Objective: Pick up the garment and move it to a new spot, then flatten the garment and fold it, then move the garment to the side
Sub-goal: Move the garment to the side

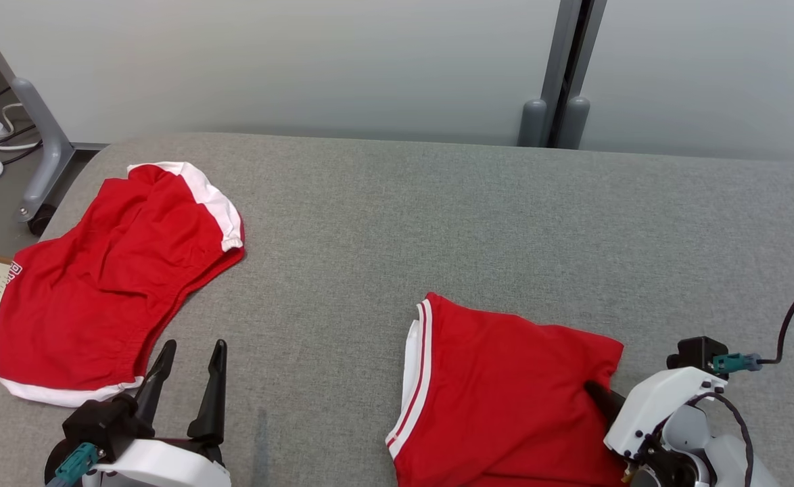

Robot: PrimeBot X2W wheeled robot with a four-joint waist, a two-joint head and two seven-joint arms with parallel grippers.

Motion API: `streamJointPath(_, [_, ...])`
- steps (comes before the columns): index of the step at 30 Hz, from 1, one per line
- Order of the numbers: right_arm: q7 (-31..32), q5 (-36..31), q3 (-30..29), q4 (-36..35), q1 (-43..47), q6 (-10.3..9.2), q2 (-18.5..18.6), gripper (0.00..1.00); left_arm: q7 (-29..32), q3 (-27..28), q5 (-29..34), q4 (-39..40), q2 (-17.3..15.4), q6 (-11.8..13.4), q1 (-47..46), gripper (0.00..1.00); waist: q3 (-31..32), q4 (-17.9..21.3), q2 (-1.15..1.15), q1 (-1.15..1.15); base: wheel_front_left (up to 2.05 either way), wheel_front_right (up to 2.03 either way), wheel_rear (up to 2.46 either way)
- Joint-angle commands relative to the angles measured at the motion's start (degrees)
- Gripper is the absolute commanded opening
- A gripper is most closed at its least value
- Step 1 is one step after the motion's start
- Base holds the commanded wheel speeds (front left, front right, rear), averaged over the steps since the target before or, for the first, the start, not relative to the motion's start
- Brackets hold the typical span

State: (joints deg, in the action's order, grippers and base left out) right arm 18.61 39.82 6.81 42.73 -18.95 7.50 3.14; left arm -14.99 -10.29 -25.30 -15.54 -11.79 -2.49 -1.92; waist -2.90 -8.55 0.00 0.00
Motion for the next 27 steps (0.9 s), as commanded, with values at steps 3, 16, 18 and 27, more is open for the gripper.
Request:
streamJointPath(3, [-1.4,0.3,0.9,0.0,-0.7,0.01,-0.1,0.00,-0.2,0.4,0.2,-0.1,0.1,-0.2,-0.9,1.00,0.1,0.3,0.00,0.00,0.00,0.00,0.00])
streamJointPath(16, [-7.6,-3.4,6.0,-3.9,-10.5,0.01,6.9,0.00,-0.2,0.4,1.6,3.0,-0.5,-1.6,-3.4,1.00,-5.9,2.9,0.00,0.00,0.00,0.00,0.00])
streamJointPath(18, [-8.1,-4.3,6.2,-4.1,-13.0,0.01,8.4,0.00,-0.2,0.3,1.8,4.0,-0.7,-2.1,-4.7,1.00,-7.9,3.3,0.00,0.00,0.00,0.00,0.00])
streamJointPath(27, [-9.7,-9.6,3.4,-4.0,-24.1,0.01,15.3,0.00,-0.1,-0.5,2.7,8.6,-1.7,-3.7,-9.8,1.00,-16.6,6.1,0.00,0.00,0.00,0.00,0.00])
